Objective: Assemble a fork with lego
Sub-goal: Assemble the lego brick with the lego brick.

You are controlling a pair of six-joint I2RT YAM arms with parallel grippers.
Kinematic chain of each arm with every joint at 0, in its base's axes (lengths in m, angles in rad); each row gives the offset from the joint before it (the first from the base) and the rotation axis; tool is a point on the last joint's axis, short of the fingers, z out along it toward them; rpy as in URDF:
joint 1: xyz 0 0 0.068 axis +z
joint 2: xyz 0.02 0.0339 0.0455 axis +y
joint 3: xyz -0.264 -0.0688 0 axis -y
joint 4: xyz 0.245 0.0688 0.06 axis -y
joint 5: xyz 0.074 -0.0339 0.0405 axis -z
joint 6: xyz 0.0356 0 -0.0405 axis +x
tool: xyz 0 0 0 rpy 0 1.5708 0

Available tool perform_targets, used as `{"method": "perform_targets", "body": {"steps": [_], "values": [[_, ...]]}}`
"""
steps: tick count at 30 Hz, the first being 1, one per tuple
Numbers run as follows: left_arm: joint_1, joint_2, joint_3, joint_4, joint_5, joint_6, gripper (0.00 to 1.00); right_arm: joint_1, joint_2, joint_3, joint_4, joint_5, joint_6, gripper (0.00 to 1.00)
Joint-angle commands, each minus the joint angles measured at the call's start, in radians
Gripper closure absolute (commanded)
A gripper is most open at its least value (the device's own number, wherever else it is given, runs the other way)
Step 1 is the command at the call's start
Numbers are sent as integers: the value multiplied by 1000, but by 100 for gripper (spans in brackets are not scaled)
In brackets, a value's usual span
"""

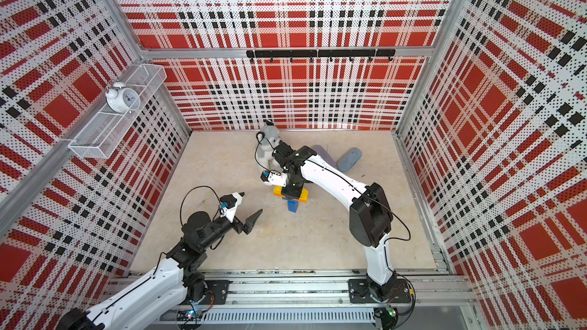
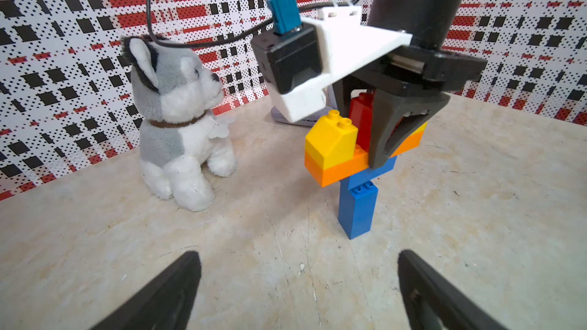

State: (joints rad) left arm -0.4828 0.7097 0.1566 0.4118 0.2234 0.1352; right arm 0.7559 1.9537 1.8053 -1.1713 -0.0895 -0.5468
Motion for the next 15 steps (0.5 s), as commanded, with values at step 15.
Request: {"method": "perform_targets", "body": {"steps": [15], "values": [[19, 1, 34, 28, 16, 0, 2, -4, 13, -29, 27, -26, -42, 78]]}}
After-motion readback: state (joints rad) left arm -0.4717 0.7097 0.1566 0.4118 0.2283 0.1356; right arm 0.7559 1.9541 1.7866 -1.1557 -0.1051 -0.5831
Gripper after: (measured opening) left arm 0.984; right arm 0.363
